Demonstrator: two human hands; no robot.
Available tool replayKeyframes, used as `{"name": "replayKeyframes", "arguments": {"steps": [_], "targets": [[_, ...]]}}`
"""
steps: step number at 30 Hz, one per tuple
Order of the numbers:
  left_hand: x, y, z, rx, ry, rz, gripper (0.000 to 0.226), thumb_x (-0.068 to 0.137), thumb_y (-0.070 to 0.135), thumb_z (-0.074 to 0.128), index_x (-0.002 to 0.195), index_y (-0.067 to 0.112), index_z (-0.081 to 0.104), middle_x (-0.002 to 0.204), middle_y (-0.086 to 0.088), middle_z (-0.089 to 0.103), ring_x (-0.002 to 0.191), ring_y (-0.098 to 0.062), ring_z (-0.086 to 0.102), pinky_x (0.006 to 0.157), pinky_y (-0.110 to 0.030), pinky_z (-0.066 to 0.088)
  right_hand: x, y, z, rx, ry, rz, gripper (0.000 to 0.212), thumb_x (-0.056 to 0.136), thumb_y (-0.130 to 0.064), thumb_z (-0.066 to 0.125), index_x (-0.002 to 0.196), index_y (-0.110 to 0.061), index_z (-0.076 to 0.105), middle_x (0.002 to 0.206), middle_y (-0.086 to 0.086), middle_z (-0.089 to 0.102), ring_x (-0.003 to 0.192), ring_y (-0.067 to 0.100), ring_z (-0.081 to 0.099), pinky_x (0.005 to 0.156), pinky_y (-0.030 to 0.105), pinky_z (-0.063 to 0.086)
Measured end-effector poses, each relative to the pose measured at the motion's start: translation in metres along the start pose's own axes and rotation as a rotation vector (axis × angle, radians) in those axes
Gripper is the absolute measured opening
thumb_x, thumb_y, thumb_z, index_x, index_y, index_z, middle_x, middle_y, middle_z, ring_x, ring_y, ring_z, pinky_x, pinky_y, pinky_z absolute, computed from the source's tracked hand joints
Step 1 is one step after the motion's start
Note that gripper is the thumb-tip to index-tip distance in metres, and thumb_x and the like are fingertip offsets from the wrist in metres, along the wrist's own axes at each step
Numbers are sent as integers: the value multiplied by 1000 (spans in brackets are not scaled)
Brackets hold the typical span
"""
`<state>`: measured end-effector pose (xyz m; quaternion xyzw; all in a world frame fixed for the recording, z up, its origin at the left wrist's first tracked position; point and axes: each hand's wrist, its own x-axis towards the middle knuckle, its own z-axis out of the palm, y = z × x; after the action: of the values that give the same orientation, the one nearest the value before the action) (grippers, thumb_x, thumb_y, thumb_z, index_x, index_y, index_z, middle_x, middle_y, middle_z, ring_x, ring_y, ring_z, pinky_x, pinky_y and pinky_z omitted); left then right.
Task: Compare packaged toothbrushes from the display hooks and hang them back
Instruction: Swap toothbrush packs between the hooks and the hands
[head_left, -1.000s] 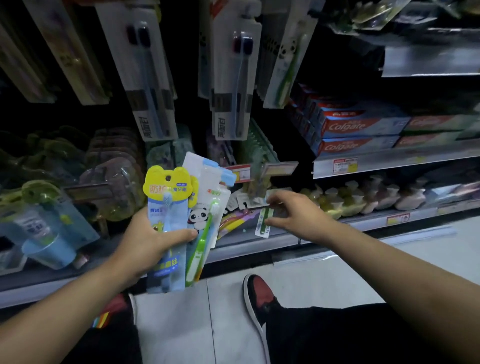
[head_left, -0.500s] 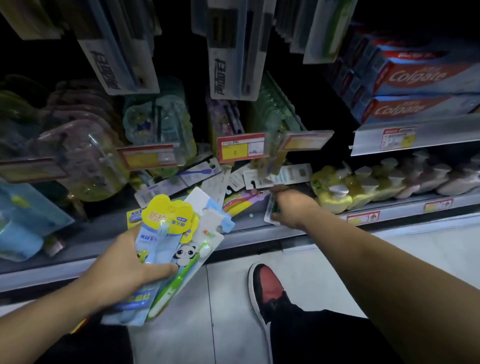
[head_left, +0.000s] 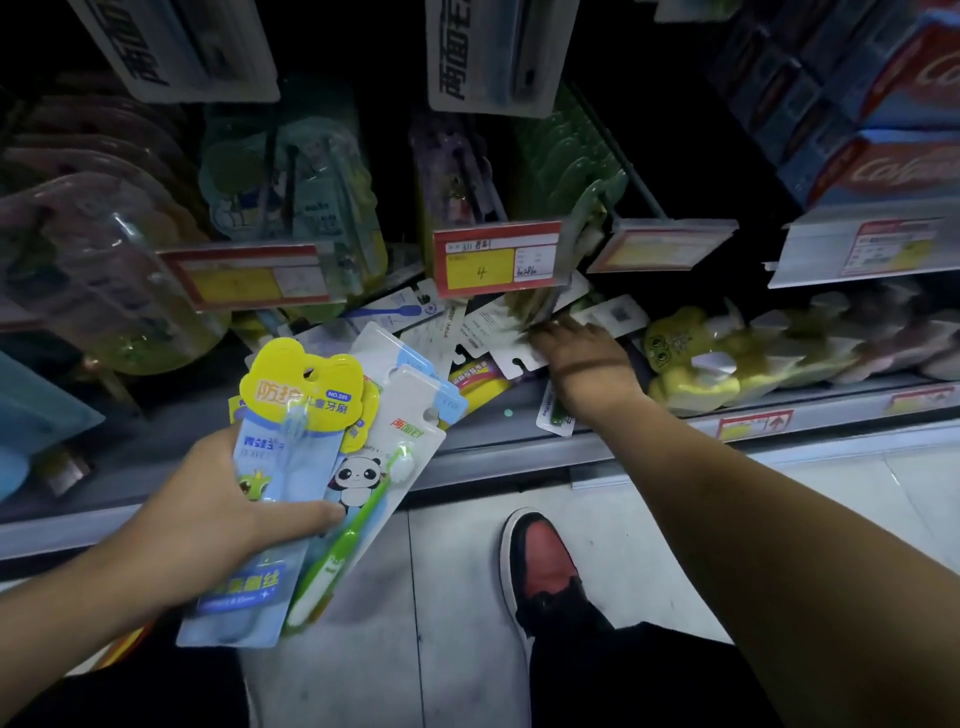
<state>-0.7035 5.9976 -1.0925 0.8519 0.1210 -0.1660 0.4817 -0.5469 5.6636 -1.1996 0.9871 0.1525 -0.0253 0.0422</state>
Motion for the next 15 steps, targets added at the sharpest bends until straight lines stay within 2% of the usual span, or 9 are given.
{"name": "replayKeyframes", "arguments": {"steps": [2, 3, 4, 5, 6, 9, 12, 15], "targets": [[-3, 3, -1, -2, 0, 22, 56, 45, 39, 93, 94, 16, 77, 84, 5, 81, 76, -14, 77, 76, -39, 58, -17, -3, -7, 1, 7, -101, 48, 93, -10, 57, 140, -18, 53, 148, 10, 56, 136, 32, 51, 109, 41, 38], [-4, 4, -2, -15, -2, 27, 54, 47, 33, 96, 94, 16, 76, 84, 4, 81, 75, -15, 77, 76, -40, 59, -26, -5, -13, 5, 23, -162, 46, 90, -9, 60, 134, -16, 54, 135, 13, 64, 123, 34, 60, 101, 41, 45], [-5, 5, -2, -27, -4, 34, 52, 51, 25, 100, 96, 16, 76, 84, 4, 81, 75, -15, 78, 77, -41, 59, -35, -8, -21, 17, 59, -226, 44, 85, -9, 64, 128, -13, 54, 116, 16, 71, 104, 36, 68, 86, 41, 52], [-7, 6, -2, -34, -8, 45, 51, 54, 18, 101, 97, 16, 75, 85, 5, 81, 75, -14, 78, 78, -41, 59, -44, -12, -29, 16, 100, -269, 44, 82, -10, 67, 124, -10, 54, 98, 16, 73, 86, 36, 71, 71, 40, 56], [-9, 9, -2, -36, -14, 59, 52, 53, 17, 101, 98, 17, 75, 86, 5, 81, 76, -14, 78, 78, -41, 59, -52, -16, -38, 27, 144, -294, 39, 82, -13, 64, 120, -8, 58, 90, 14, 73, 77, 35, 71, 62, 39, 56], [-19, 18, -4, -61, -37, 102, 54, 47, 32, 91, 97, 20, 74, 87, 8, 81, 78, -11, 77, 78, -37, 58, -71, -34, -81, 195, 220, -289, 25, 88, -14, 58, 109, -4, 65, 92, 15, 71, 78, 38, 68, 60, 39, 51], [-33, 28, -10, -31, -39, 166, 62, 40, 49, 86, 97, 26, 73, 88, 13, 80, 82, -9, 76, 80, -38, 58, -86, -44, -126, 399, 170, -192, 26, 101, -21, 58, 120, -4, 56, 104, 16, 67, 87, 36, 62, 69, 40, 48], [-47, 43, -15, -36, -72, 249, 60, 44, 45, 87, 99, 24, 73, 90, 11, 80, 85, -13, 77, 81, -39, 59, -105, -42, -167, 531, 169, -176, 28, 102, -31, 58, 115, -6, 54, 93, 7, 65, 78, 25, 57, 67, 38, 43]]}}
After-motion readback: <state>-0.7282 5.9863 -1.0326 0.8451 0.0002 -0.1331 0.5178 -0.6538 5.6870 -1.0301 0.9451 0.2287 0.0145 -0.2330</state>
